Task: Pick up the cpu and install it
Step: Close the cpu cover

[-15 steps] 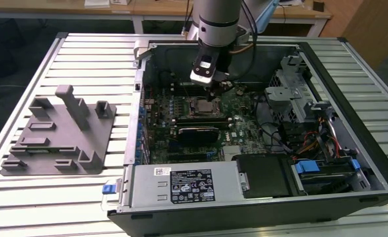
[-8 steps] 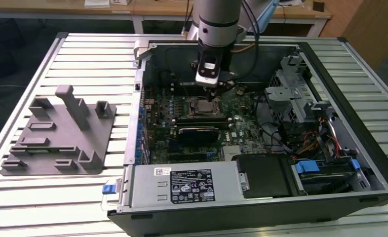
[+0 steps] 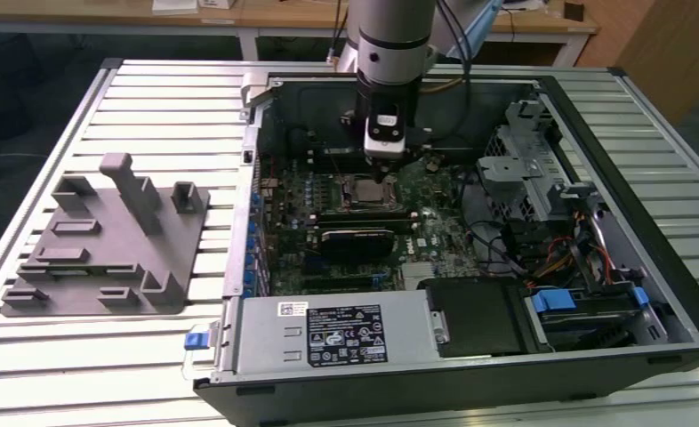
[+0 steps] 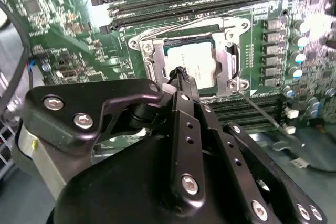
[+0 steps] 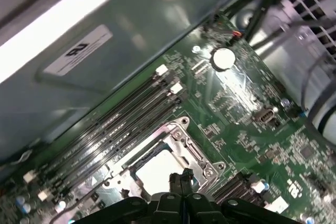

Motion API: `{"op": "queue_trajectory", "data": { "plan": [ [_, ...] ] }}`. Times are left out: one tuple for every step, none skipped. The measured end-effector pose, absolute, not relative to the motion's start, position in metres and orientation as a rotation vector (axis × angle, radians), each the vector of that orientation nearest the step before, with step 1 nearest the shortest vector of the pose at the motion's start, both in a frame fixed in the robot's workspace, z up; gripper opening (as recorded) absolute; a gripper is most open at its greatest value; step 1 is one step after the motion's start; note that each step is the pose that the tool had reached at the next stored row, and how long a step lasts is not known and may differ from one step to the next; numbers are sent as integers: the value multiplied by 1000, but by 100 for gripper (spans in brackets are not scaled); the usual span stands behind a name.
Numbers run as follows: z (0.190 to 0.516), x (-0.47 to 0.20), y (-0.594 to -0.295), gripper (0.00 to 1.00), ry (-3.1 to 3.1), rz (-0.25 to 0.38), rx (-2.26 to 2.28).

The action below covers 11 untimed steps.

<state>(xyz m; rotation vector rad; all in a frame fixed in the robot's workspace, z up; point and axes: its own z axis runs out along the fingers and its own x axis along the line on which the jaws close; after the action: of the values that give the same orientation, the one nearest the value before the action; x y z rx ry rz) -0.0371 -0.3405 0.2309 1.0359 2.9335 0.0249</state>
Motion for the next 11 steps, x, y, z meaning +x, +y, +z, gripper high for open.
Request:
{"op": "queue_trajectory", "data": {
  "plan": [
    [231, -37, -341, 11, 2943, 25, 1010],
    [231, -37, -341, 11, 2953, 26, 980],
    [231, -37, -341, 11, 2962, 26, 954],
    [231, -37, -341, 11, 2970, 27, 927],
    [231, -37, -341, 11, 2979, 27, 901],
    [231, -37, -341, 11, 2987, 27, 874],
    [231, -37, -341, 11, 2995, 28, 847],
    [231, -37, -341, 11, 3003, 28, 818],
    [231, -37, -341, 11, 3010, 29, 791],
    [231, -37, -341, 11, 3017, 29, 764],
    [231, -37, -341, 11, 3024, 29, 736]
  ]
}}
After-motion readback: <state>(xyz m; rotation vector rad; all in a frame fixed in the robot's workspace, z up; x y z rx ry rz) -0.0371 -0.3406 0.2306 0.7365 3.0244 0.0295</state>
